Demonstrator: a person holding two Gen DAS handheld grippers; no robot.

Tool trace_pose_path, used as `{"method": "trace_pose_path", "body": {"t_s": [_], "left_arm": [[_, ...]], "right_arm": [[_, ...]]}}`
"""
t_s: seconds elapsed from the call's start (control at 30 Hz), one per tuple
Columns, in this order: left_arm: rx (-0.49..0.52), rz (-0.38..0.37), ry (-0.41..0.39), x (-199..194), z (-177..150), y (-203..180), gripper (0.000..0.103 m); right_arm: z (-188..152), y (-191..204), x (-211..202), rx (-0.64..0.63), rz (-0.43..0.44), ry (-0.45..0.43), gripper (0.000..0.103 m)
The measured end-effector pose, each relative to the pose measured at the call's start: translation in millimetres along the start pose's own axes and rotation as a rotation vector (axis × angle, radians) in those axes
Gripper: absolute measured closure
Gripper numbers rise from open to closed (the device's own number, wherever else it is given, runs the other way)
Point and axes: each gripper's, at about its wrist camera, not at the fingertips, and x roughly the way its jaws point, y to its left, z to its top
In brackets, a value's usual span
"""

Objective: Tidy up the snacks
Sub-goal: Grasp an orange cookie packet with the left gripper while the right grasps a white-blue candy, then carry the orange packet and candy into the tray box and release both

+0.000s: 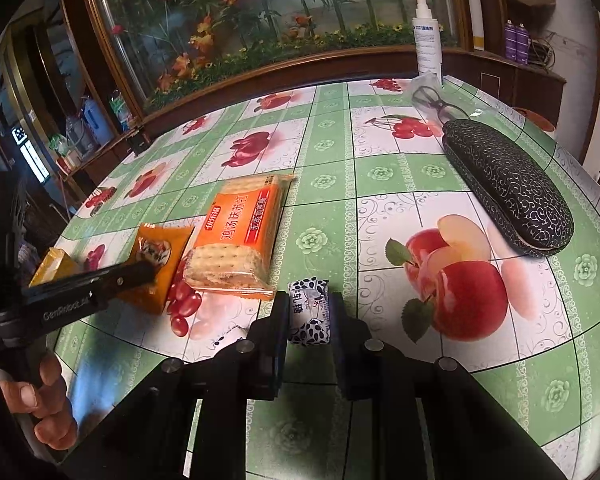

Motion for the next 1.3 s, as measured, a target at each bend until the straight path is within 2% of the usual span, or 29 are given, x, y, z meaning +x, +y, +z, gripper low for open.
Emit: {"method": "trace_pose_path", "body": {"t_s": [0.17, 0.37, 0.5, 0.63, 1.0, 1.3], "left_arm": [[-0.039, -0.026, -0.029, -21.2, -13.6, 13.8, 0.089], [-0.044, -0.045, -0.051, -37.3, -20.3, 15.1, 0.096], [-0.053, -0.073, -0.067, -48.0, -25.8, 15.0, 0.096], [-0.070, -0.068, -0.079, -59.2, -34.5, 19.8, 0.096], [-0.075, 0.080, -0.165, -109.7, -59.7, 37.2, 0.096], [-0.089, 0.241, -0.258, -155.4, -74.9, 58.4, 0.096]], "right_arm": [[1.0, 1.6, -4.3, 0.005, 0.019, -0.019, 0.083], [1.0, 3.9, -7.1, 0.003, 0.030, -0.032, 0.083], [1.3, 5.6, -10.8, 0.003, 0.040, -0.048, 0.083], [2.5, 5.7, -15.5, 0.010, 0.060, -0.067, 0.083], [-4.1, 43.8, -27.6, -0.072, 0.134, -0.100, 0.083], [-17.2, 103.2, -45.6, -0.127, 0.262, -0.118, 0.083]]}}
